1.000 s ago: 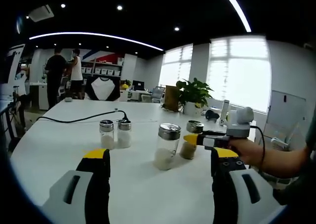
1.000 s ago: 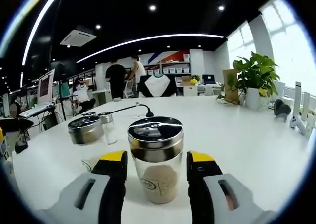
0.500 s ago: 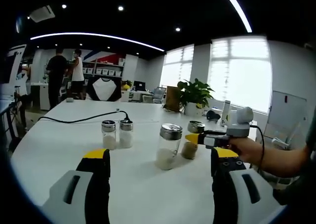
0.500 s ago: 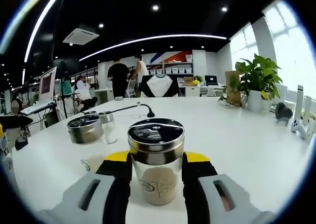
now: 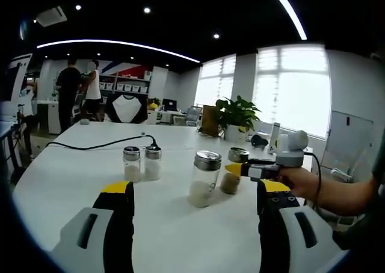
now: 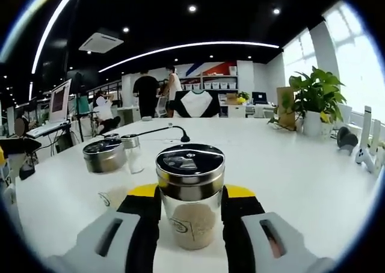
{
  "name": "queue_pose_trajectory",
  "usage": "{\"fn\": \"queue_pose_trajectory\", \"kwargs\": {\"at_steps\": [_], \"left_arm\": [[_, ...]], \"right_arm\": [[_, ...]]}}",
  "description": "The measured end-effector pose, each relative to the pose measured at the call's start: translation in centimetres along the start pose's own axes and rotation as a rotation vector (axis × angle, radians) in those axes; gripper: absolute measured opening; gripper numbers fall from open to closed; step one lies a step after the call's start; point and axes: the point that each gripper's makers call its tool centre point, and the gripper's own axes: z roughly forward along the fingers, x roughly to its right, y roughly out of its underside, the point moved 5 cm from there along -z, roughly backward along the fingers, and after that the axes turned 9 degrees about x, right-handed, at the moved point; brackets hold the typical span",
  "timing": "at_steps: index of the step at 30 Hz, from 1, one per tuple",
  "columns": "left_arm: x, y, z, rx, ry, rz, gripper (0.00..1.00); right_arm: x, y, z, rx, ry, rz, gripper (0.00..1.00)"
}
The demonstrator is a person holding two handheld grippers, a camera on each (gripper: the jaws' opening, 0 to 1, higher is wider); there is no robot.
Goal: Rotate the seasoning bottle until the label or dispensing opening points toward the visible target arrow and the bottle remains upright within the marked orientation range
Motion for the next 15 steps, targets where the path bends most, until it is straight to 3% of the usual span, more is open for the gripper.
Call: {"fn": "queue_pose_trajectory", "kwargs": {"at_steps": [15], "left_arm": [[-0.03, 0.02, 0.03, -0.001, 0.001, -0.001, 0.89]], "right_arm": [[-0.02, 0.00, -0.20, 0.004, -0.077, -0.007, 0.38]]}}
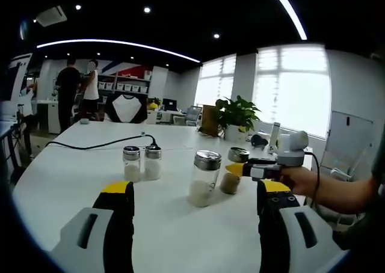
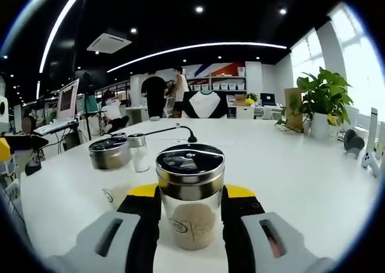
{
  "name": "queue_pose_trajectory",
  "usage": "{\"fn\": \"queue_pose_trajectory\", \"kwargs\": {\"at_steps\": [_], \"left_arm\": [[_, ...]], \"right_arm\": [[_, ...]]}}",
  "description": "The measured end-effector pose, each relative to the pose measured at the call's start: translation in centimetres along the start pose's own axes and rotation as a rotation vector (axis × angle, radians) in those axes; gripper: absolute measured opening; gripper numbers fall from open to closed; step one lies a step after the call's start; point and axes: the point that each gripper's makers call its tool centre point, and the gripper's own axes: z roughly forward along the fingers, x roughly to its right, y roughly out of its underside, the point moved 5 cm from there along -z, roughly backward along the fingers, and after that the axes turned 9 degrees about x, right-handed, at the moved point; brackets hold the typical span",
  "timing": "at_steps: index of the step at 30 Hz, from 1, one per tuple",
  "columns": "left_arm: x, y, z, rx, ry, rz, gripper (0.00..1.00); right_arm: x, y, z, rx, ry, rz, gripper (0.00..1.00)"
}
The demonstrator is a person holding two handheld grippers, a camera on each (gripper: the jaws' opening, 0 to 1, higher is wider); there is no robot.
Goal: Rotate the seasoning bottle until the label or dispensing opening points toward the visible target arrow and the bottle remains upright within the marked orientation range
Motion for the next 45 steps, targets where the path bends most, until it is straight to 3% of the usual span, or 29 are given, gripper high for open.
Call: {"fn": "queue_pose_trajectory", "kwargs": {"at_steps": [16, 38, 42, 45], "left_arm": [[0.1, -0.1, 0.0, -0.001, 0.002, 0.001, 0.89], [0.3, -0.1, 0.0, 0.000, 0.005, 0.002, 0.89], [0.4, -0.1, 0.0, 0.000, 0.004, 0.008, 0.89], [0.7, -0.4, 0.1, 0.027, 0.020, -0.009, 0.89]], "right_arm": [[0.1, -0.1, -0.2, -0.014, -0.113, -0.013, 0.38], [0.2, -0.2, -0.3, -0.041, -0.107, -0.028, 0.39], [0.1, -0.7, -0.8, -0.045, -0.090, -0.018, 0.47], [-0.3, -0.5, -1.3, -0.051, -0.101, -0.011, 0.46]]}}
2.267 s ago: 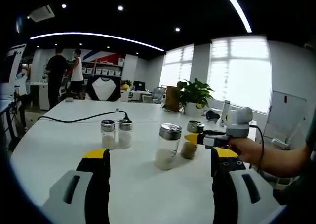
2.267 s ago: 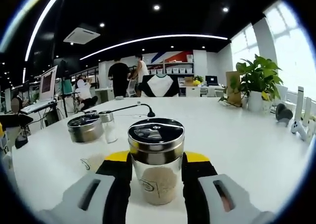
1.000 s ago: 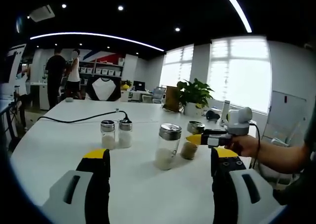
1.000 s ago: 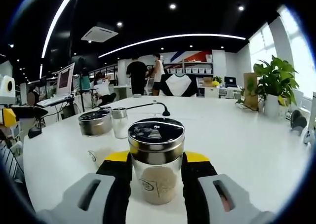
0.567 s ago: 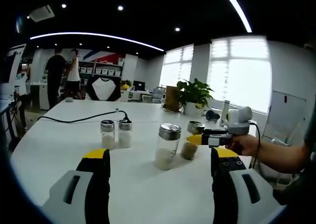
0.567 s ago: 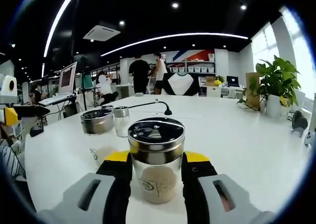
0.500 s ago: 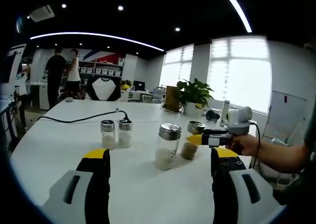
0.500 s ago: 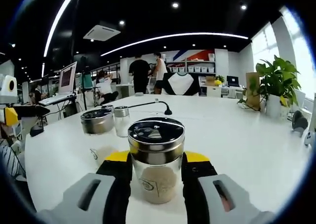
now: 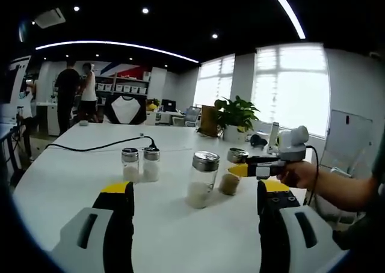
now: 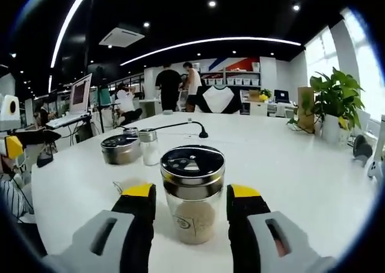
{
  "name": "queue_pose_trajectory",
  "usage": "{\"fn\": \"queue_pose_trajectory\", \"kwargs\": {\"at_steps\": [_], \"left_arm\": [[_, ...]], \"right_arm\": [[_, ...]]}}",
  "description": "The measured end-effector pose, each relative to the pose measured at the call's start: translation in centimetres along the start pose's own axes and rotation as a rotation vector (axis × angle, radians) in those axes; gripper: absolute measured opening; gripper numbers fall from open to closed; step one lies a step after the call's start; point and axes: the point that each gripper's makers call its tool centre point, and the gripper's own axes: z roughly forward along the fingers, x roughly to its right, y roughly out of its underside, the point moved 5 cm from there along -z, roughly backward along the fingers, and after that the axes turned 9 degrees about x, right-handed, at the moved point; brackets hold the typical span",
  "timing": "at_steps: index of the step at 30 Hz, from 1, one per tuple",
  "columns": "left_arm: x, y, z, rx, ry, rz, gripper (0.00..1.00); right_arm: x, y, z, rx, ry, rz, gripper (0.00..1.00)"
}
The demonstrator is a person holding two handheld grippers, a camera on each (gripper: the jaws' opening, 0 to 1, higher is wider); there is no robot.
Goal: Rotate the seasoning bottle until the label or dispensing opening points toward the visible target arrow and the bottle remains upright within the marked orientation range
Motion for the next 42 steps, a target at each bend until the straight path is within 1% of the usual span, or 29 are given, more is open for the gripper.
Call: {"fn": "queue_pose_trajectory", "kwargs": {"at_steps": [3, 4, 7, 10, 13, 19, 22, 27, 36, 42], "left_arm": [[0.0, 0.0, 0.0, -0.012, -0.002, 0.026, 0.89], [0.0, 0.0, 0.0, -0.010, -0.006, 0.030, 0.89], [0.0, -0.2, 0.1, 0.014, -0.002, 0.009, 0.89], [0.0, 0.0, 0.2, 0.011, -0.001, 0.013, 0.89], [0.1, 0.0, 0.3, 0.023, 0.005, 0.003, 0.89], [-0.1, 0.0, 0.6, 0.031, 0.001, -0.006, 0.90], [-0.2, -0.1, 0.7, 0.042, 0.002, -0.014, 0.90], [-0.1, 0.0, 0.9, 0.043, 0.000, -0.013, 0.90], [-0.3, 0.1, 0.9, 0.049, -0.014, -0.008, 0.90], [-0.3, 0.3, 1.0, 0.038, -0.011, -0.006, 0.89]], "right_arm": [[-0.1, 0.0, -0.6, 0.001, 0.005, 0.005, 0.47], [0.0, -0.1, -0.8, 0.015, 0.013, 0.013, 0.48], [-0.2, -0.2, -1.3, 0.021, 0.003, 0.020, 0.48], [-0.4, -0.1, -1.8, 0.015, 0.004, 0.018, 0.48], [-0.3, -0.1, -2.5, 0.013, 0.034, 0.051, 0.48], [-0.4, -0.3, -4.1, 0.012, 0.058, 0.031, 0.48], [-0.2, -0.4, -4.7, 0.010, 0.069, 0.039, 0.49], [-0.1, -0.4, -5.8, 0.009, 0.083, 0.045, 0.50], [-0.1, -0.2, -6.5, -0.002, 0.086, 0.054, 0.52], [0.0, -0.1, -6.7, -0.007, 0.096, 0.060, 0.54]]}}
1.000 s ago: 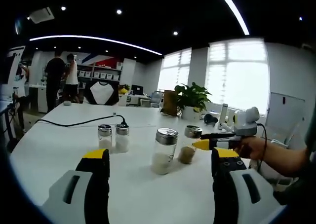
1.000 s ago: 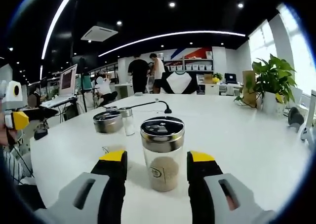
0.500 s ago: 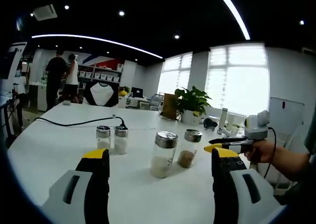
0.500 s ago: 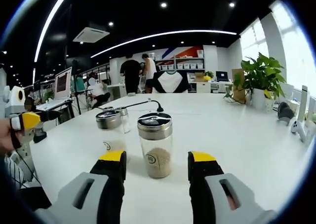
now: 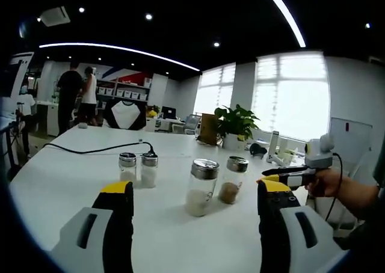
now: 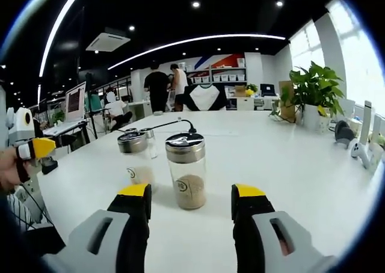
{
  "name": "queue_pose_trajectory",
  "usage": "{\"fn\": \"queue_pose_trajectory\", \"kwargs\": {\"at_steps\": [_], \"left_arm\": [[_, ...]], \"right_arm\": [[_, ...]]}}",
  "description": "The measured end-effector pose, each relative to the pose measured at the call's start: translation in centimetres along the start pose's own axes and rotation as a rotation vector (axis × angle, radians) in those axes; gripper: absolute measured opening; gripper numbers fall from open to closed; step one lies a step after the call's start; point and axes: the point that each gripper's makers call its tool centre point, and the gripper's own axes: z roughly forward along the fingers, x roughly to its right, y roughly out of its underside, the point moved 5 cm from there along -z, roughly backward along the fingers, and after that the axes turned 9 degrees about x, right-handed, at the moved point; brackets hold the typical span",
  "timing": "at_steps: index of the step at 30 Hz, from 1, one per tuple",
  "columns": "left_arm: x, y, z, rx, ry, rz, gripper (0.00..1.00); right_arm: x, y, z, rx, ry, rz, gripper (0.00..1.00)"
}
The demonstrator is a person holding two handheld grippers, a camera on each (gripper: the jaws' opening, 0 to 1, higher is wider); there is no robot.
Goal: Rotate the seasoning bottle until the label or dispensing opening points toward the visible target arrow and the bottle remains upright within the marked orientation range
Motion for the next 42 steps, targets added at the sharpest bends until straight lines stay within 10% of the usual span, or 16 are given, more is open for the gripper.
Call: {"fn": "queue_pose_trajectory", "kwargs": {"at_steps": [21, 42], "left_arm": [[-2.7, -1.5, 2.3, 0.014, -0.021, -0.002, 0.84], [-5.4, 0.5, 8.7, -0.055, -0.066, 0.063, 0.68]], "right_arm": [[0.6, -0.1, -0.9, 0.001, 0.032, -0.001, 0.54], [1.2, -0.9, -1.2, 0.032, 0.044, 0.004, 0.53]]}}
